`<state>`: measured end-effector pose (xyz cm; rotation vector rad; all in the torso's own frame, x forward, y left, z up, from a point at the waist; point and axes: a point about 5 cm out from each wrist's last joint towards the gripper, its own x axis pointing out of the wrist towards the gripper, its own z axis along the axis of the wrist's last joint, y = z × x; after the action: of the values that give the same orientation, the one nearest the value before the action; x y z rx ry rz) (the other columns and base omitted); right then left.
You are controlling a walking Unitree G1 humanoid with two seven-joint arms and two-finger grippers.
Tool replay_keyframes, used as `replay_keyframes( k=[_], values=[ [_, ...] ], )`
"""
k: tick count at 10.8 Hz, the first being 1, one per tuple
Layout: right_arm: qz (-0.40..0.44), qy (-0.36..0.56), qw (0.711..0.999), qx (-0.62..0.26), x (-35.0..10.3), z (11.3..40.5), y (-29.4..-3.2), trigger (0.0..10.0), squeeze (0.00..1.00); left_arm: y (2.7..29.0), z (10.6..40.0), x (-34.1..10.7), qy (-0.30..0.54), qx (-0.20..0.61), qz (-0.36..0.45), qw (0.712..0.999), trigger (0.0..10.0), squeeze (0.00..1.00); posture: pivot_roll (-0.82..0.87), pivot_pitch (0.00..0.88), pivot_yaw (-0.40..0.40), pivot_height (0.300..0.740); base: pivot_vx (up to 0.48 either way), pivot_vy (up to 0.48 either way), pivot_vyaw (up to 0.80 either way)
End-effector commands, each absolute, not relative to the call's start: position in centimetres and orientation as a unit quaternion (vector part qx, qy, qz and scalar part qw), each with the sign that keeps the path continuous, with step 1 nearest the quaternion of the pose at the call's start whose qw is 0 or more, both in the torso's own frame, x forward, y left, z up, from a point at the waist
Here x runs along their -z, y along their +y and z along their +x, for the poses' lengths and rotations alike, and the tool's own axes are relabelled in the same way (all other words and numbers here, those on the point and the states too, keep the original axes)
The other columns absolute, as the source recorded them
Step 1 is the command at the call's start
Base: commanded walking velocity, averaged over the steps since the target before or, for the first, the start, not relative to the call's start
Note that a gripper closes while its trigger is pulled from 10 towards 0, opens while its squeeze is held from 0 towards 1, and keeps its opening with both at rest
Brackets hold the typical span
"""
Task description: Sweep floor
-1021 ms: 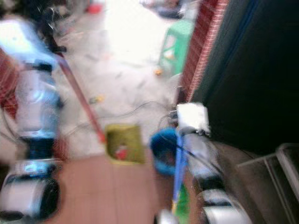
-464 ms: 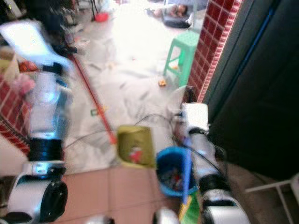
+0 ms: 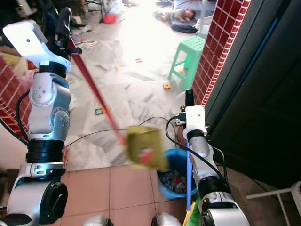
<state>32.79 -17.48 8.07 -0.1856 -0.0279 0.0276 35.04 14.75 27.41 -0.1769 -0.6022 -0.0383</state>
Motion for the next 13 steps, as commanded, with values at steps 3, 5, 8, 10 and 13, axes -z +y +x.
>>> replay_keyframes(
  k=[3,5,8,10,13],
  values=[
    [-0.098,-0.023,0.995,-0.020,-8.7,33.3,-17.4,10.0,0.00,12.6,34.5,-28.2,-0.322,0.052,-0.105,0.939,10.0,0.00,-0.02,0.000,-0.014,0.740,0.000,0.000,0.00],
    [-0.099,-0.025,0.995,-0.013,-8.8,33.3,-17.6,10.0,0.00,9.8,34.7,-27.9,-0.318,0.095,-0.104,0.938,10.0,0.00,-0.04,0.000,0.002,0.740,0.000,0.000,0.00],
    [-0.094,-0.026,0.995,-0.001,-8.5,32.9,-17.7,10.0,0.00,4.5,34.5,-26.9,-0.303,0.190,-0.096,0.929,10.0,0.00,-0.06,0.000,0.034,0.740,0.000,0.000,0.00],
    [-0.093,-0.028,0.995,0.009,-8.4,32.6,-17.8,10.0,0.00,0.2,33.4,-25.3,-0.290,0.276,-0.078,0.913,10.0,0.00,-0.08,0.000,0.058,0.740,0.000,0.000,0.00],
    [-0.090,-0.029,0.995,0.012,-8.3,32.7,-17.5,10.0,0.00,-6.4,29.5,-25.9,-0.324,0.476,-0.018,0.817,10.0,0.00,-0.06,0.000,0.063,0.740,0.000,0.000,0.00]
  ],
)
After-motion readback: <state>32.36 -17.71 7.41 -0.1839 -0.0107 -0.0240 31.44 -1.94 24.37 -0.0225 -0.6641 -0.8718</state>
